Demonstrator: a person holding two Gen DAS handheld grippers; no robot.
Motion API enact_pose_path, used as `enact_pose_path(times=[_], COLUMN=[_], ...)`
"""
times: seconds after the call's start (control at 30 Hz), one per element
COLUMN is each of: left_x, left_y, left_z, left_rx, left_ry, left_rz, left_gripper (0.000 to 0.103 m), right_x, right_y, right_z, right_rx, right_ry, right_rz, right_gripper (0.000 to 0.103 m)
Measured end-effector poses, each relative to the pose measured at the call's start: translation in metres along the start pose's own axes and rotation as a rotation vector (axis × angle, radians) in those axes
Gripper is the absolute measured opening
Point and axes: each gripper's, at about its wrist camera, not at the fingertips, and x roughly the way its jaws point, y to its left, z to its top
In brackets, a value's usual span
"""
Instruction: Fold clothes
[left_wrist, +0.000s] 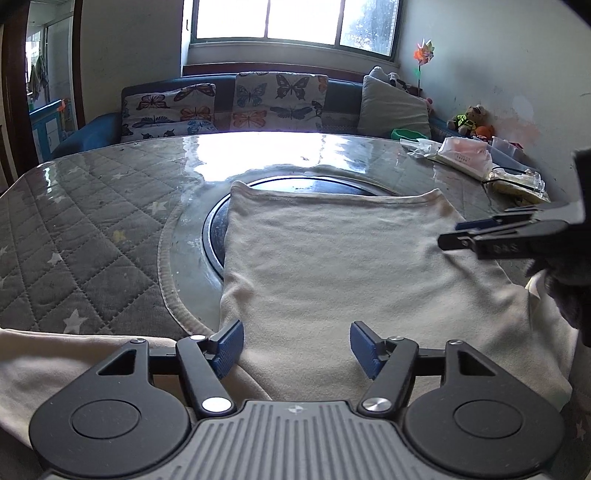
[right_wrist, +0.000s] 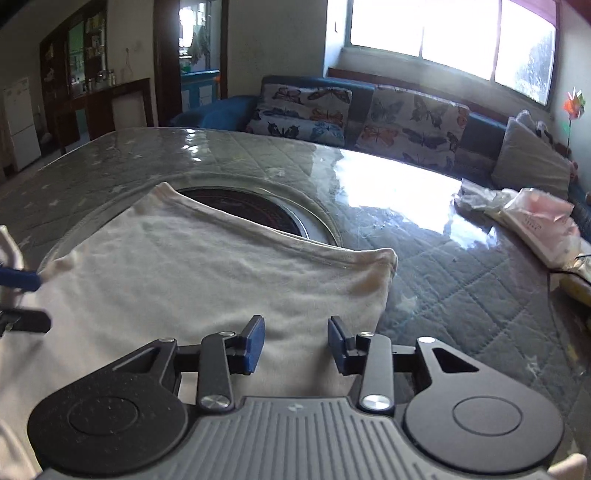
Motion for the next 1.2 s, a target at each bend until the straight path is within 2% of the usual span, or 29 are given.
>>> enact_pose_path(times=[0.17, 0.4, 0.9, 1.03, 1.2], left_x=[0.000, 0.001, 0.004, 0.004, 0.004], left_y=[0.000, -0.002, -0.016, -0.023, -0.024], left_z=[0.000, -0.002, -0.006, -0.009, -0.010], left_rx=[0.006, 0.008, 0.040, 0.062, 0.058], left_ry=[-0.006, -0.013, -0.030, -0.036, -0.044], left_rz=[-0.002, -0.003, 0.019, 0.038, 0.038], left_gripper=[0.070, 0.073, 0.082, 0.083, 0.085], right_x=[0.021, 0.043, 0.068, 0.061, 0.047], right_y=[-0.003, -0.018, -0.024, -0.017, 0.006], right_z=[0.014, 0.031, 0.051, 0.055, 0.056], right_rx=[-0.008, 0.009, 0.003, -0.007, -0.019], right_ry=[0.003, 0.005, 0.004, -0.005, 0.012], right_rz=[-0.042, -0.107, -0.151, -0.141, -0.023], right_gripper=[0.044, 0.044, 0.045, 0.045, 0.045])
